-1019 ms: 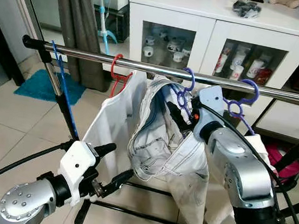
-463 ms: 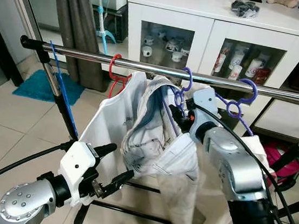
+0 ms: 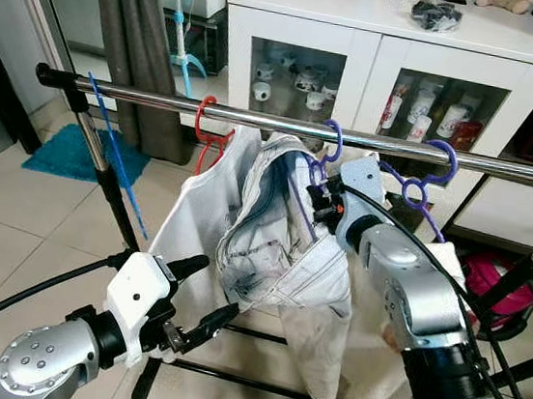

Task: Hang hanger

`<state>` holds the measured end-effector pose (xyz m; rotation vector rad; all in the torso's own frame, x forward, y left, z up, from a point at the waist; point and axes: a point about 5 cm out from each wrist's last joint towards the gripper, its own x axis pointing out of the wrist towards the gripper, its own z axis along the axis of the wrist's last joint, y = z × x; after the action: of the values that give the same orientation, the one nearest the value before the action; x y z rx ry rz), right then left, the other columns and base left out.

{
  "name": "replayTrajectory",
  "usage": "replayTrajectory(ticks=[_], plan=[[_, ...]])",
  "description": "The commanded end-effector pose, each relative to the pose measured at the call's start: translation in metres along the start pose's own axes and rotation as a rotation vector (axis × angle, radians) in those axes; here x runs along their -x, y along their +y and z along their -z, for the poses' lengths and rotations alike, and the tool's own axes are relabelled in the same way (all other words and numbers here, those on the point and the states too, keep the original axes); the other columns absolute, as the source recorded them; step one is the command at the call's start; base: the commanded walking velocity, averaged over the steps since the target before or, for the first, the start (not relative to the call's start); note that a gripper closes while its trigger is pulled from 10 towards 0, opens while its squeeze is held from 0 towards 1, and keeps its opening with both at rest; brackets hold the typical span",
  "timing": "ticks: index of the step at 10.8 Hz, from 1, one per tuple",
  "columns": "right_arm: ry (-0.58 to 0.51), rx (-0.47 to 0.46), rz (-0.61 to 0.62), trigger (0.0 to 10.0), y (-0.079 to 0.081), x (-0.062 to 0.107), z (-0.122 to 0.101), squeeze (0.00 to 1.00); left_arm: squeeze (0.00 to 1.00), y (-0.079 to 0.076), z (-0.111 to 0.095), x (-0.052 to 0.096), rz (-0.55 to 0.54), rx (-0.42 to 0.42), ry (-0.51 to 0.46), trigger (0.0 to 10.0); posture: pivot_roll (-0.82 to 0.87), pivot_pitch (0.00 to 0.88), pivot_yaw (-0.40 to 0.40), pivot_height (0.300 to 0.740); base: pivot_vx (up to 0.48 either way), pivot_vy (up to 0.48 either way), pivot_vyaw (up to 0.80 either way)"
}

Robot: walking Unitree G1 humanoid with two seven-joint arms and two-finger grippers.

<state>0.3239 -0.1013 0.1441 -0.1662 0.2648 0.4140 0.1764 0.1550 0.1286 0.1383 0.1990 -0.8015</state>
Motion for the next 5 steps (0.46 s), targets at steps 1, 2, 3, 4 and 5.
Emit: replayTrajectory(ticks=[1,2,3,4,5], plan=[[0.003,0.0,-0.001,0.0,0.0006,-0.0029,-0.0015,0.0,0.0,0.0031,0.0009,0.0012,-0.009,-0.008,0.012,10.0,0.03,0.0,0.027,0.74,0.0,0.0,0.0],[0.004,-0.004,0.0,0.0,0.0016,-0.0063,-0.0013,0.0,0.0,0.0035,0.0006,0.0008,-0.011,-0.011,0.011,10.0,0.03,0.0,0.027,0.74,0.0,0.0,0.0],[0.001,-0.005,-0.002,0.0,0.0023,-0.0073,-0.0015,0.0,0.0,0.0043,0.0008,0.0008,-0.016,-0.012,0.012,10.0,0.03,0.0,0.027,0.74,0.0,0.0,0.0],[-0.013,-0.009,-0.007,0.0,0.0021,-0.007,-0.0024,0.0,0.0,0.0064,0.0005,0.001,-0.043,-0.004,0.001,10.0,0.03,0.0,0.028,0.74,0.0,0.0,0.0],[-0.031,-0.015,-0.01,0.0,0.0018,-0.0066,-0.0038,0.0,0.0,0.008,0.0001,0.0008,-0.063,-0.001,-0.007,10.0,0.03,0.0,0.027,0.74,0.0,0.0,0.0]])
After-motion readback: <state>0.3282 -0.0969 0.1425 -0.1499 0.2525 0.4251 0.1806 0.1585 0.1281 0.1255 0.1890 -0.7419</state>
